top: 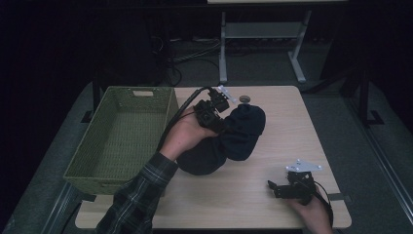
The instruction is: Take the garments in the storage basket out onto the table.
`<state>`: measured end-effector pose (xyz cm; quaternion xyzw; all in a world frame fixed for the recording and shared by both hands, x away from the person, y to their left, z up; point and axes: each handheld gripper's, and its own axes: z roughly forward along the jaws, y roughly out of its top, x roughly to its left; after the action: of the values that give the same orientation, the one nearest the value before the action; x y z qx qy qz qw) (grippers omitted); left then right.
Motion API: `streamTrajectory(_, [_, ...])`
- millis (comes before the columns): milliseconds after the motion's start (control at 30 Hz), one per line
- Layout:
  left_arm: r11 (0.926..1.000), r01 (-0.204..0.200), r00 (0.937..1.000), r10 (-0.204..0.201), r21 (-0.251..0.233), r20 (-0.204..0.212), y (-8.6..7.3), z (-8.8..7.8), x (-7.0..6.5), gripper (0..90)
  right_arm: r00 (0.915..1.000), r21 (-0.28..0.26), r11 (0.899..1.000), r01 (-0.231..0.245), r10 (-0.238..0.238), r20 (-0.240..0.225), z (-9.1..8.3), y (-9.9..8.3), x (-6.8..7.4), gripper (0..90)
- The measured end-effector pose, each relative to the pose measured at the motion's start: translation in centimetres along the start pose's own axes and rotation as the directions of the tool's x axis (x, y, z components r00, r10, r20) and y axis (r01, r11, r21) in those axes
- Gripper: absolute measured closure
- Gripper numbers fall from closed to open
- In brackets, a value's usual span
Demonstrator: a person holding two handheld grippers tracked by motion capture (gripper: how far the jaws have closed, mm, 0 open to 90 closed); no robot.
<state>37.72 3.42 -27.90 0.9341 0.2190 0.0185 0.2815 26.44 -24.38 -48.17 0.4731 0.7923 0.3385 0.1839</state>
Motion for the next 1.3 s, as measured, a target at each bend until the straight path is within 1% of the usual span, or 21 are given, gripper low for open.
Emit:
streamTrajectory(33, [1.0, 0.0, 1.0, 0.0, 0.0, 0.0, 0.0, 0.0, 0.0, 67.0, 1.0, 0.0, 1.0, 0.0, 0.0, 0.0, 0.0, 0.0, 0.0, 7.2])
streamTrajectory(167, [0.9998, -0.005, 1.0, 0.005, 0.019, 0.006, 0.1, 1.7, -0.6, 66.9, 1.0, 0.0, 1.0, 0.0, 0.0, 0.0, 0.0, 0.0, 0.0, 7.2])
streamTrajectory(200, [0.9999, 0.008, 0.9999, -0.008, 0.012, 0.01, 0.0, 2.7, -0.9, 66.8, 1.0, 0.0, 1.0, 0.0, 0.0, 0.0, 0.0, 0.0, 0.0, 7.2])
streamTrajectory(233, [0.9999, 0.008, 0.9999, -0.008, 0.012, 0.01, 0.0, 2.7, -0.9, 66.8, 1.0, 0.0, 1.0, 0.0, 0.0, 0.0, 0.0, 0.0, 0.0, 7.2])
streamTrajectory(300, [0.9998, 0.009, 0.9998, -0.01, 0.019, 0.017, -0.1, 4.0, -1.1, 66.8, 1.0, 0.0, 1.0, 0.0, 0.0, -0.002, 0.0, 0.0, 0.0, 7.1])
streamTrajectory(333, [0.9998, 0.009, 0.9998, -0.01, 0.019, 0.017, -0.1, 4.0, -1.1, 66.8, 1.0, 0.0, 1.0, 0.0, 0.0, -0.002, 0.0, 0.0, 0.0, 7.1])
streamTrajectory(433, [0.9997, 0.014, 0.9996, -0.015, 0.022, 0.025, -0.4, 5.5, -1.4, 66.8, 1.0, 0.0, 1.0, -0.001, 0.001, -0.002, 0.0, 0.0, 0.0, 7.2])
streamTrajectory(467, [0.9997, 0.014, 0.9996, -0.015, 0.022, 0.025, -0.4, 5.5, -1.4, 66.8, 1.0, 0.0, 1.0, -0.001, 0.001, -0.002, 0.0, 0.0, 0.0, 7.2])
streamTrajectory(500, [0.9996, 0.023, 0.9991, -0.024, 0.016, 0.035, -0.6, 6.2, -1.6, 66.7, 1.0, 0.0, 1.0, 0.0, 0.0, -0.002, 0.0, 0.0, 0.0, 7.2])
streamTrajectory(600, [0.9996, 0.024, 0.9991, -0.024, 0.016, 0.035, -0.9, 7.0, -1.7, 66.4, 1.0, 0.0, 1.0, 0.0, 0.0, -0.002, 0.0, 0.0, 0.0, 7.2])
streamTrajectory(667, [0.9994, 0.032, 0.9989, -0.032, 0.012, 0.033, -1.5, 8.3, -1.7, 66.5, 1.0, -0.002, 1.0, 0.004, -0.004, -0.001, 0.0, 0.0, 0.0, 7.1])
streamTrajectory(700, [0.9994, 0.032, 0.9989, -0.032, 0.012, 0.033, -1.5, 8.3, -1.7, 66.5, 1.0, -0.002, 1.0, 0.004, -0.004, -0.001, 0.0, 0.0, 0.0, 7.1])
streamTrajectory(733, [0.999, 0.044, 0.998, -0.044, 0.012, 0.045, -1.9, 9.2, -1.6, 66.5, 1.0, -0.003, 1.0, 0.005, -0.005, -0.001, 0.0, 0.0, 0.0, 7.2])
streamTrajectory(767, [0.999, 0.044, 0.998, -0.044, 0.012, 0.045, -1.9, 9.2, -1.6, 66.5, 1.0, -0.003, 1.0, 0.005, -0.005, -0.001, 0.0, 0.0, 0.0, 7.2])
streamTrajectory(867, [0.9983, 0.057, 0.9968, -0.057, 0.015, 0.056, -2.2, 10.4, -1.5, 66.5, 1.0, 0.001, 1.0, 0.003, -0.003, -0.001, 0.0, 0.0, 0.0, 7.2])
streamTrajectory(967, [0.9981, 0.058, 0.9973, -0.058, 0.021, 0.045, -2.5, 11.5, -1.4, 66.4, 1.0, 0.001, 1.0, 0.006, -0.006, -0.001, 0.0, 0.0, -0.1, 7.1])
streamTrajectory(1033, [0.9975, 0.067, 0.9964, -0.068, 0.022, 0.051, -2.8, 12.2, -1.3, 66.4, 1.0, 0.001, 1.0, 0.003, -0.003, 0.001, 0.0, 0.0, 0.0, 7.1])
streamTrajectory(1067, [0.9969, 0.072, 0.9961, -0.074, 0.033, 0.05, -3.1, 12.9, -1.1, 66.1, 1.0, 0.0, 1.0, 0.0, 0.0, -0.002, 0.0, 0.0, 0.0, 7.2])
streamTrajectory(1100, [0.9969, 0.072, 0.9961, -0.074, 0.033, 0.05, -3.1, 12.9, -1.1, 66.0, 1.0, 0.0, 1.0, 0.0, 0.0, -0.002, 0.0, 0.0, 0.0, 7.2])
streamTrajectory(1200, [0.9948, 0.094, 0.9937, -0.096, 0.038, 0.057, -3.8, 14.1, -0.9, 65.6, 1.0, 0.0, 1.0, 0.002, -0.002, -0.001, 0.0, 0.0, 0.0, 7.2])
streamTrajectory(1300, [0.9947, 0.091, 0.9942, -0.094, 0.049, 0.052, -3.9, 14.5, -0.8, 65.4, 1.0, 0.0, 1.0, 0.002, -0.002, -0.001, 0.0, 0.0, 0.0, 7.2])
